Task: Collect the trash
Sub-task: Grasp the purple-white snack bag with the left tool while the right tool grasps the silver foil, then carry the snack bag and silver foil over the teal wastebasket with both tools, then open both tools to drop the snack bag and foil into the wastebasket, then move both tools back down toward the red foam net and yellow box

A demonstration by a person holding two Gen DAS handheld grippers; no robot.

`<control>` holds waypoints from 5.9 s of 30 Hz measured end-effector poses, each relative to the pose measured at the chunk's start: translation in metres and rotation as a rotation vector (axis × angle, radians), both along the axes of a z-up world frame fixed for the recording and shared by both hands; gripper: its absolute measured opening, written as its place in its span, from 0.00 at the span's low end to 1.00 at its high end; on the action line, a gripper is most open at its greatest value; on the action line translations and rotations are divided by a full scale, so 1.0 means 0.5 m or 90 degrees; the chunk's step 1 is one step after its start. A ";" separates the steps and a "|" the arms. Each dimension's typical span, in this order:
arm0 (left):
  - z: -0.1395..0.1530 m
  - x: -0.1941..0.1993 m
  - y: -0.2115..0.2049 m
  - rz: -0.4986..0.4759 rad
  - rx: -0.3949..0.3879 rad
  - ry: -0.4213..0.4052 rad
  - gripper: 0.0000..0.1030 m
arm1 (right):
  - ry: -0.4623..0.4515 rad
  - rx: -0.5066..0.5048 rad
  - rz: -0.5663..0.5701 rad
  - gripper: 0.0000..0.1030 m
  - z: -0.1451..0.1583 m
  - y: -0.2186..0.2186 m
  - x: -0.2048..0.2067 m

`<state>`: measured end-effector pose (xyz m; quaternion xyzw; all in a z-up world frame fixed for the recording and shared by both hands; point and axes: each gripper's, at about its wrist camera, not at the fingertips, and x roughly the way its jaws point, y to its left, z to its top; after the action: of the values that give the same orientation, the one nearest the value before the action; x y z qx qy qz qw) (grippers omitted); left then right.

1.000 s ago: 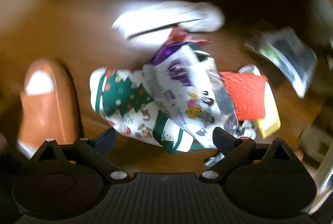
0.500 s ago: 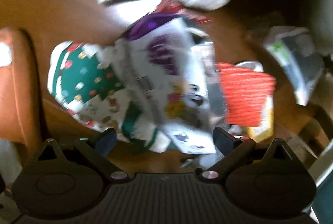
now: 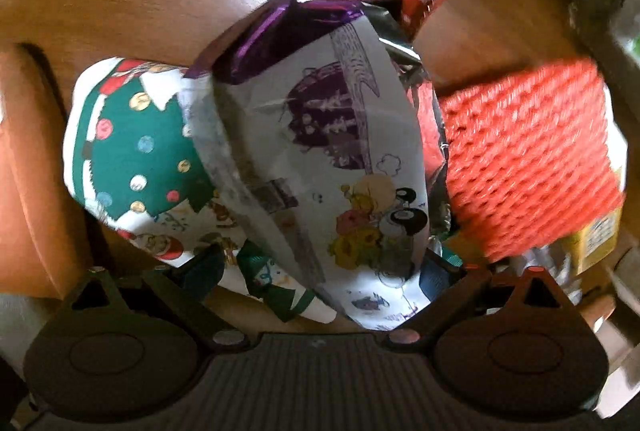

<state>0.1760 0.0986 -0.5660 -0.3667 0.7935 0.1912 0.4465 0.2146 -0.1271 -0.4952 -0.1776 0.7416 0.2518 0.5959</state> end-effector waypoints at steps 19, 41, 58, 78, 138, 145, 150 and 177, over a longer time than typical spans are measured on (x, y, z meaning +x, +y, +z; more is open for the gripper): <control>0.109 0.032 -0.010 -0.069 0.017 -0.055 0.32 | -0.044 0.024 0.021 0.32 0.137 0.022 0.008; 0.599 -0.012 -0.065 -0.130 0.042 -0.336 0.32 | -0.255 0.153 -0.031 0.32 0.678 -0.075 -0.030; 0.984 0.014 -0.193 -0.234 0.056 -0.597 0.32 | -0.431 0.256 -0.096 0.33 0.991 -0.280 -0.036; 1.137 0.305 -0.547 -0.445 0.015 -0.702 0.32 | -0.549 0.153 -0.250 0.33 1.010 -0.554 0.159; 1.165 0.250 -0.583 -0.530 0.097 -0.695 0.68 | -0.524 0.247 -0.211 0.42 1.070 -0.490 0.070; 1.194 0.166 -0.474 -0.500 0.112 -0.719 0.71 | -0.508 0.296 -0.168 0.43 1.095 -0.412 0.019; 1.189 0.104 -0.390 -0.482 0.143 -0.725 0.76 | -0.479 0.325 -0.127 0.44 1.079 -0.341 -0.004; 0.629 0.066 -0.021 -0.332 0.212 -0.433 0.94 | -0.215 0.195 0.057 0.44 0.597 -0.039 0.065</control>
<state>0.2090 0.0880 -0.2514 -0.1199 0.6261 0.0660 0.7676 0.2468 -0.1464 -0.1966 -0.1570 0.5759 0.3546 0.7197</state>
